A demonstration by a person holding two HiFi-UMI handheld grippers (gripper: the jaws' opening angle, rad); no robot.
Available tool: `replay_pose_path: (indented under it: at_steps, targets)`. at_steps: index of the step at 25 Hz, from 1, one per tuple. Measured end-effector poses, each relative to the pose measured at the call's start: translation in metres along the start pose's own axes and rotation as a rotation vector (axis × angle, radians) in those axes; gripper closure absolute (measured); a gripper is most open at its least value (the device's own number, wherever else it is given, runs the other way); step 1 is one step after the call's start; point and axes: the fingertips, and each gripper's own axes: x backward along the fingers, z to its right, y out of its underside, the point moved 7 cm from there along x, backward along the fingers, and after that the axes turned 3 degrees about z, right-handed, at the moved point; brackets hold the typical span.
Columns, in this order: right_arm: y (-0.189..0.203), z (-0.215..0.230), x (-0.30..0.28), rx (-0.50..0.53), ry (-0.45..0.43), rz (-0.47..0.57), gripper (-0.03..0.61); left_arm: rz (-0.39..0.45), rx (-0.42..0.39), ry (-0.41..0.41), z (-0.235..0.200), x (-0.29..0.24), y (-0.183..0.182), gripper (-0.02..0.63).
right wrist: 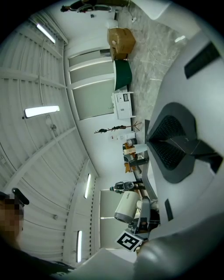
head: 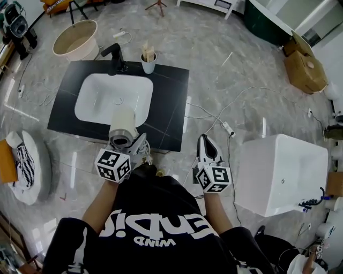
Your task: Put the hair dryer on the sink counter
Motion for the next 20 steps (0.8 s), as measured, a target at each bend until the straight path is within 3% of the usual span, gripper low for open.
replay_pose_path:
  at_steps: [11,20]
  targets:
    - [-0.002,0.006,-0.034,-0.025,0.039,0.007,0.555,-0.100,0.021,0.095,-0.024,-0.071,0.010,0.374]
    - [0.000,0.012,-0.046,-0.042,0.055,0.003,0.554,-0.211,0.025,0.096,-0.035,-0.124,0.033,0.374]
